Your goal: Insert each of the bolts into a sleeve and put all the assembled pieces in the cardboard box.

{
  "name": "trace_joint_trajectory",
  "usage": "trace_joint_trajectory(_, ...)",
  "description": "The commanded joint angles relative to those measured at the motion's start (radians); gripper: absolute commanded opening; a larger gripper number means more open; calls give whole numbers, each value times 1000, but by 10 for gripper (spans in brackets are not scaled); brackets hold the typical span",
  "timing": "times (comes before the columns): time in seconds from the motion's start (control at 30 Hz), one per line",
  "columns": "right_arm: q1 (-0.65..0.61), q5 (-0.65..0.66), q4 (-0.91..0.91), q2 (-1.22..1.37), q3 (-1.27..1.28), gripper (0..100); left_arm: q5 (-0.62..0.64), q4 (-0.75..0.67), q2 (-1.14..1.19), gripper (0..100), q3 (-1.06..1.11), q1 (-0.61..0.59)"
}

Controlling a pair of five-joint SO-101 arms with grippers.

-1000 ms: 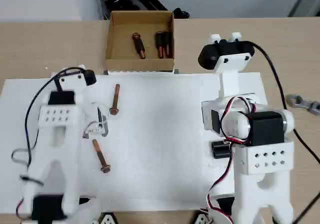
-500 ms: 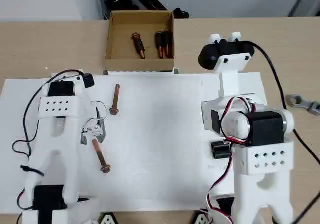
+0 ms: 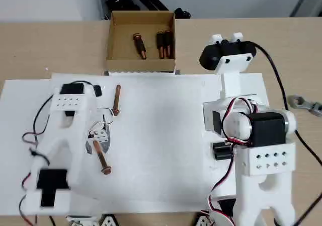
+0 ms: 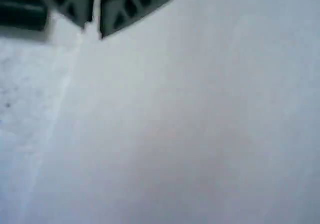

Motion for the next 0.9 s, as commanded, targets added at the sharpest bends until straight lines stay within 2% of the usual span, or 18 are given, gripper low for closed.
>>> trace_joint_trajectory(0.0, 12, 3, -16, -22, -3, 4, 5, -75, 81, 125, 2, -5)
trace_joint_trajectory(0.2, 12, 3, -18, -22, -3, 4, 5, -92, 83, 110, 24, -48)
trace_joint_trajectory(0.37, 12, 3, -39, -22, -3, 4, -64, -138, 92, 16, 42, -46)
trace_joint_trajectory(0.47, 12, 2, -45, -22, -3, 4, -78, -135, 83, 5, 38, -46)
trace_joint_trajectory(0.7, 12, 2, -44, -22, -3, 4, -84, 3, 80, 5, -96, -46)
trace_joint_trajectory(0.87, 12, 2, -44, -22, -3, 4, -166, 107, -34, 5, -295, -41)
